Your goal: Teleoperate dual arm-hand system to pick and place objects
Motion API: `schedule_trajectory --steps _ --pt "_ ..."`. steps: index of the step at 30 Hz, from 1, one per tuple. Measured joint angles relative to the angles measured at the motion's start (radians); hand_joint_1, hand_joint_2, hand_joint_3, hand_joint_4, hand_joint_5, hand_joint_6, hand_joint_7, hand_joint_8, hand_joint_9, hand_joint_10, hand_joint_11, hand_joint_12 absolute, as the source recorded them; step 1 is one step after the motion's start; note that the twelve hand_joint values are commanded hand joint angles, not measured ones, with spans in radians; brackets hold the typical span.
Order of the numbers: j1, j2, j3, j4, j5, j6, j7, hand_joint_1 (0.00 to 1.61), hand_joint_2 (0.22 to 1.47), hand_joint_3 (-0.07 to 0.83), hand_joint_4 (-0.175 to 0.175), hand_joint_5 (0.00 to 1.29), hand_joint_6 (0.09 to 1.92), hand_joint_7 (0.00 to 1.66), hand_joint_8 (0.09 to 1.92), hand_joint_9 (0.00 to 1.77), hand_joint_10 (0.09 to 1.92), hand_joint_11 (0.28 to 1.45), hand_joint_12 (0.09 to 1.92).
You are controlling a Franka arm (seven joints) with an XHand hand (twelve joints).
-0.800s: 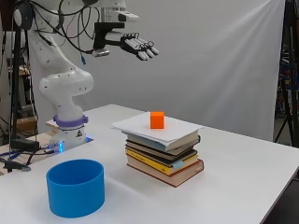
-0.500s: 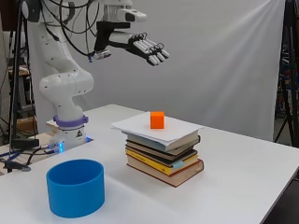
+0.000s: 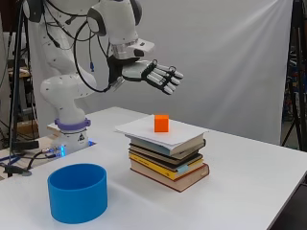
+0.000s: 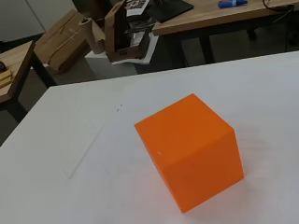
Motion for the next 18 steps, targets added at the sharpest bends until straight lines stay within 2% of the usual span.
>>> schedule_trajectory --steps 4,7,11,18 --pt "0.001 0.019 -0.004 -0.046 -0.019 0.028 -0.100 0.15 0.98 -0.012 0.091 0.27 0.09 0.33 0.09 0.47 0.09 0.48 0.09" --pt "-0.001 0.033 -0.010 -0.111 -0.019 0.068 -0.095 0.19 0.97 -0.004 0.093 0.36 0.09 0.36 0.09 0.49 0.09 0.49 0.09" --pt "-0.004 0.050 -0.018 -0.179 0.002 0.110 -0.073 0.21 0.98 0.000 0.079 0.37 0.09 0.40 0.09 0.51 0.09 0.51 0.09" --pt "-0.013 0.063 -0.018 -0.228 0.041 0.202 0.107 0.19 0.94 -0.009 0.088 0.29 0.09 0.37 0.09 0.47 0.09 0.49 0.09"
